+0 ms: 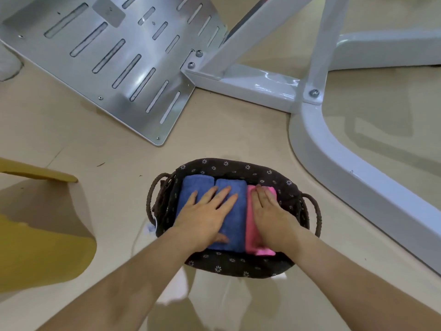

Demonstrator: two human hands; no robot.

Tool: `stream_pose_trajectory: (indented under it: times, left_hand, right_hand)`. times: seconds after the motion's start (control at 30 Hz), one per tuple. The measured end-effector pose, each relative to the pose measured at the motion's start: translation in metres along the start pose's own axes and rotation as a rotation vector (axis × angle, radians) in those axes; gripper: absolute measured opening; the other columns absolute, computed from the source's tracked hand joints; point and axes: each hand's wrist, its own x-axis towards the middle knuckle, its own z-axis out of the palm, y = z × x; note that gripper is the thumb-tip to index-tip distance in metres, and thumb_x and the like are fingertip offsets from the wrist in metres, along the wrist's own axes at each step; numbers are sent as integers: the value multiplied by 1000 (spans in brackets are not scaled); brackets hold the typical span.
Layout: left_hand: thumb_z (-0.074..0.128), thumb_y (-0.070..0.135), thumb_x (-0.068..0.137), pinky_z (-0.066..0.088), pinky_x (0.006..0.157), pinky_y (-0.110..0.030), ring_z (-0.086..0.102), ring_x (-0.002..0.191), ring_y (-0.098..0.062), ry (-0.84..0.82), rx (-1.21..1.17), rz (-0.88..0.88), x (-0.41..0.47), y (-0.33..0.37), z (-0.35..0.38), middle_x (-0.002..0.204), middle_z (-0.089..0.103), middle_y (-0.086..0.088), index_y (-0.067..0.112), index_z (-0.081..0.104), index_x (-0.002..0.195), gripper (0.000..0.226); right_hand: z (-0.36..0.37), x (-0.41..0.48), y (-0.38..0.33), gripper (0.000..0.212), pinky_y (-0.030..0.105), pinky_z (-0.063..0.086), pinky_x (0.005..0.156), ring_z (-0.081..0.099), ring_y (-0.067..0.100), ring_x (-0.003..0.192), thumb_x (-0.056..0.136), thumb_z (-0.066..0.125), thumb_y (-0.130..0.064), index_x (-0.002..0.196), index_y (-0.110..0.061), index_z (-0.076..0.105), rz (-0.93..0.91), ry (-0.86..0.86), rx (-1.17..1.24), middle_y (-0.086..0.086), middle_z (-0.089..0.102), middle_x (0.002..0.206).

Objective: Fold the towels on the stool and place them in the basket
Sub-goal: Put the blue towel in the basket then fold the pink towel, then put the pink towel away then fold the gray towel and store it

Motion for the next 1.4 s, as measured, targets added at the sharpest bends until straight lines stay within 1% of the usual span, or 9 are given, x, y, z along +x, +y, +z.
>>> stream_pose_trajectory:
  times: [0.1, 0.33, 0.57, 0.67, 0.83, 0.97, 1.07, 1.2, 1.4]
  left_hand:
    - [63, 49, 84, -1, 115, -54, -14, 147, -20, -23, -64, -23, 10, 3, 1, 159, -18, 10, 34, -10, 151, 100]
    - [60, 42, 87, -4, 114, -61, -21, 145, -24, -10, -110, -31, 3, 2, 1, 158, -22, 7, 36, -9, 150, 94]
    - [43, 66, 87, 3, 110, -70, -33, 139, -32, -96, -253, -93, -15, -6, 15, 155, -32, 3, 59, -11, 140, 76]
    - [42, 61, 91, 4, 107, -73, -35, 138, -35, -122, -246, -97, -9, 1, 14, 155, -33, 0, 56, -9, 142, 73]
    - [43, 54, 94, 3, 106, -72, -34, 139, -35, -80, -299, -75, -8, -1, 19, 156, -30, -1, 54, -3, 144, 69]
    - [42, 29, 97, 20, 113, -50, 9, 146, -31, 107, -411, -83, -37, -2, 5, 158, 13, -10, 35, 24, 148, 54]
    - [46, 15, 94, 34, 98, -28, 46, 125, -24, 213, -682, -109, -98, 8, -30, 136, 49, -5, 14, 41, 141, 47]
    - [44, 18, 97, 36, 86, -21, 58, 108, -18, 224, -827, -201, -189, 23, -109, 118, 66, 0, 16, 61, 123, 32]
    - [51, 20, 94, 49, 65, -25, 62, 67, -9, 214, -1510, -519, -287, 74, -279, 75, 71, 8, 24, 71, 81, 24]
  right_hand:
    - [7, 3, 6, 87, 45, -2, 120, -13, 41, 144, 93, 46, -24, 142, 12, -16, -81, 30, -138, 27, -14, 155]
    - [-18, 3, -6, 116, 40, 10, 120, -21, 22, 145, 81, 70, -29, 145, -6, -24, 60, -141, 13, 7, -28, 156]
    - [-27, -29, -33, 73, 38, 21, 117, 12, 27, 146, 91, 47, -28, 151, -12, 10, 61, 299, 103, 12, 14, 157]
    - [-11, -38, -45, 69, 36, 36, 107, 27, 32, 140, 95, 45, -36, 151, -12, 12, 65, 188, 196, 18, 20, 153]
    - [10, -27, -48, 76, 36, 24, 116, 4, 30, 148, 98, 42, -39, 152, -14, -5, 151, 42, 140, 20, -1, 159]
    - [-7, -26, -48, 82, 41, 17, 118, -1, 31, 148, 94, 51, -32, 152, -17, -5, 204, -78, 264, 19, -4, 159]
    - [-45, -56, -67, 82, 39, 20, 115, 18, 34, 143, 89, 56, -23, 152, -12, 3, 183, -90, 389, 18, 17, 155]
    - [-129, -126, -109, 69, 29, 38, 90, 54, 31, 117, 93, 50, -17, 152, -16, 14, 206, -67, 564, 15, 56, 132]
    - [-264, -250, -122, 35, 36, 45, 97, 58, 25, 112, 90, 48, -13, 123, -14, 59, 128, 36, 739, 8, 64, 122]
